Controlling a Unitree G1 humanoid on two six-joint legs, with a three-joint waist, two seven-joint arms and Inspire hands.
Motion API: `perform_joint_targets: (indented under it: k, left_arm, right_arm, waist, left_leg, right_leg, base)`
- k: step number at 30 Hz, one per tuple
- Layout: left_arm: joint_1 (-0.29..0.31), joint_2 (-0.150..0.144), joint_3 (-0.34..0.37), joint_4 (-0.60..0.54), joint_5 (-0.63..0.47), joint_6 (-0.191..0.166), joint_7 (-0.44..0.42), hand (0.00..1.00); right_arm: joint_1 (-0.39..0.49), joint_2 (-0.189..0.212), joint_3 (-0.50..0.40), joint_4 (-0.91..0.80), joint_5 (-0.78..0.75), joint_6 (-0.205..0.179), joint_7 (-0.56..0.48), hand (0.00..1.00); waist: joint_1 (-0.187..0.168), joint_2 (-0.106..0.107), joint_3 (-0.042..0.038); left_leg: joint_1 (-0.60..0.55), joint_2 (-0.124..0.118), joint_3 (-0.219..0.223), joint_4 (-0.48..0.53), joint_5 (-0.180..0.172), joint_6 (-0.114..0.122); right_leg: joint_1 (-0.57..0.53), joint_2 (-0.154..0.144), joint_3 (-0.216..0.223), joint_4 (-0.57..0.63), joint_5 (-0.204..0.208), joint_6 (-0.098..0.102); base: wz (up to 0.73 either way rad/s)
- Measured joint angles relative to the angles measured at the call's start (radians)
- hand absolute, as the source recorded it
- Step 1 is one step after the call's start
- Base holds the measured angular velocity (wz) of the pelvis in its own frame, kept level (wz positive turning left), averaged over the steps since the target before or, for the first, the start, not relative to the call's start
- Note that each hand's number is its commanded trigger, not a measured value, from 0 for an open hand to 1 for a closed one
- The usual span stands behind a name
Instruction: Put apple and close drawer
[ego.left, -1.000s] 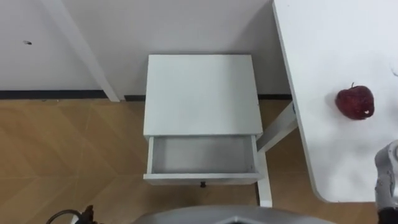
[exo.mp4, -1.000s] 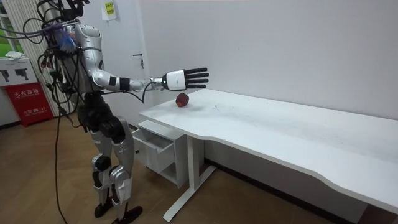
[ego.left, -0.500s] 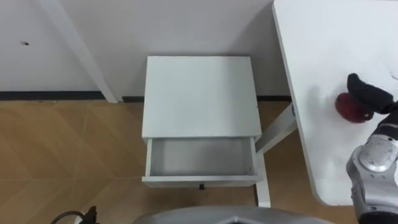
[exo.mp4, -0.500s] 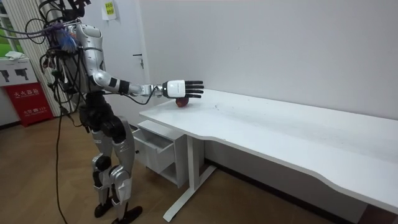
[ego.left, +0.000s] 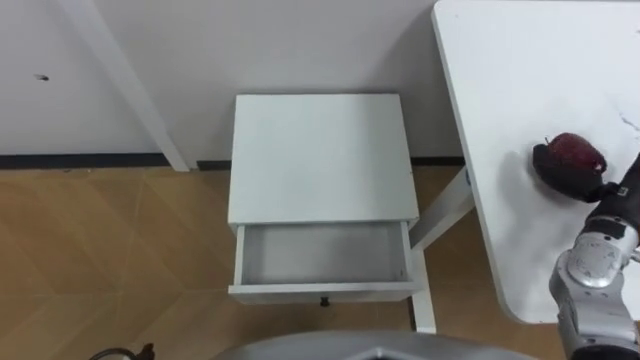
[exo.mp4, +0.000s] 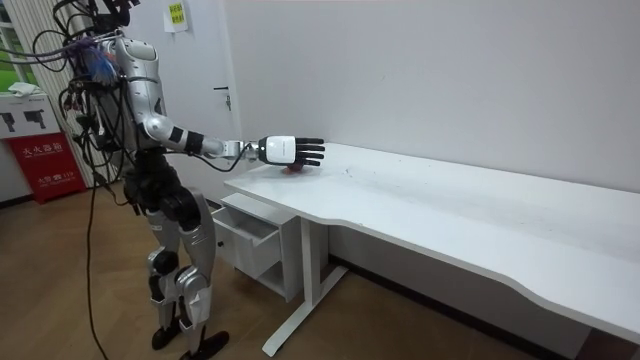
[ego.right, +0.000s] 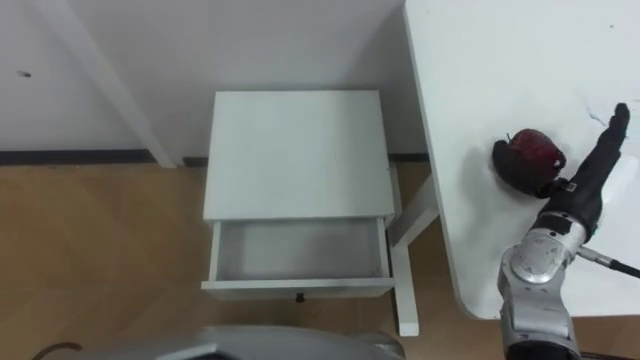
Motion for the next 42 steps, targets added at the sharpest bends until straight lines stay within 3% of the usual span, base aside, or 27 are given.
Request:
perform_joint_targets:
  k: [7,15,16,17,18,26,32,42]
  left_arm:
    - [0.000,-0.002,0.001,-0.005,0.001,-0.002,-0.004,0.00]
    - [0.002,-0.002,0.006,-0.003,0.001,-0.004,-0.008,0.00]
    - [0.003,-0.002,0.007,-0.003,0.001,-0.004,-0.012,0.00]
    - [0.004,-0.002,0.008,-0.004,0.001,-0.004,-0.014,0.00]
    - [0.005,-0.001,0.009,-0.010,0.001,-0.004,-0.025,0.00]
    - [0.007,0.003,0.021,-0.017,0.004,0.001,-0.052,0.00]
    - [0.007,0.007,0.021,-0.017,0.009,0.000,-0.050,0.00]
    - [0.001,0.008,0.020,-0.017,0.009,-0.006,-0.049,0.00]
  right_arm:
    - [0.000,0.001,0.005,0.022,0.000,0.001,0.049,0.00]
    - [0.000,0.001,-0.010,0.049,-0.001,-0.021,0.090,0.00]
    - [0.000,0.001,-0.018,0.051,-0.001,-0.021,0.103,0.62]
    - [-0.001,0.000,-0.021,0.054,-0.001,-0.021,0.108,0.94]
    - [-0.003,0.000,-0.027,0.068,-0.001,-0.028,0.114,1.00]
    - [-0.011,-0.025,-0.056,0.125,-0.120,-0.018,0.148,1.00]
    - [-0.025,-0.051,-0.075,0.152,-0.183,-0.016,0.149,1.00]
    - [-0.031,-0.048,-0.031,0.129,-0.195,0.002,0.198,1.00]
  waist:
    - [-0.004,0.011,0.0009]
    - [-0.005,0.008,-0.0001]
    - [-0.005,0.006,-0.0005]
    - [-0.005,0.003,-0.0016]
    - [-0.006,0.002,-0.0011]
    - [-0.002,-0.026,-0.0014]
    - [-0.001,-0.026,-0.0016]
    - [0.006,-0.027,-0.0018]
  left_leg:
    - [0.000,0.000,-0.001,0.000,0.000,0.000]
    - [-0.001,0.000,-0.004,-0.001,0.000,0.000]
    - [-0.001,0.000,-0.005,-0.001,0.000,0.000]
    - [-0.001,0.000,-0.006,-0.001,0.000,0.000]
    - [-0.002,0.000,-0.008,-0.001,0.000,0.000]
    - [0.012,0.000,-0.013,-0.004,0.000,0.000]
    - [0.017,0.000,-0.014,-0.004,0.000,0.000]
    - [0.030,0.002,-0.015,-0.003,-0.002,-0.004]
  right_leg:
    - [0.000,0.000,0.001,-0.001,0.000,0.000]
    - [0.000,-0.001,-0.004,-0.001,0.000,0.000]
    - [0.000,-0.001,-0.006,-0.001,0.000,0.000]
    - [0.000,-0.001,-0.007,-0.001,0.000,0.000]
    - [0.000,-0.001,-0.012,-0.001,0.000,0.000]
    - [0.015,-0.001,-0.017,-0.002,0.001,0.001]
    - [0.022,0.000,-0.018,-0.006,0.001,0.001]
    - [0.039,0.001,-0.024,-0.015,0.002,-0.001]
  base:
    - [0.00]
    - [0.00]
    - [0.00]
    - [0.04]
    - [0.07]
    - [0.01]
    - [0.00]
    - [0.00]
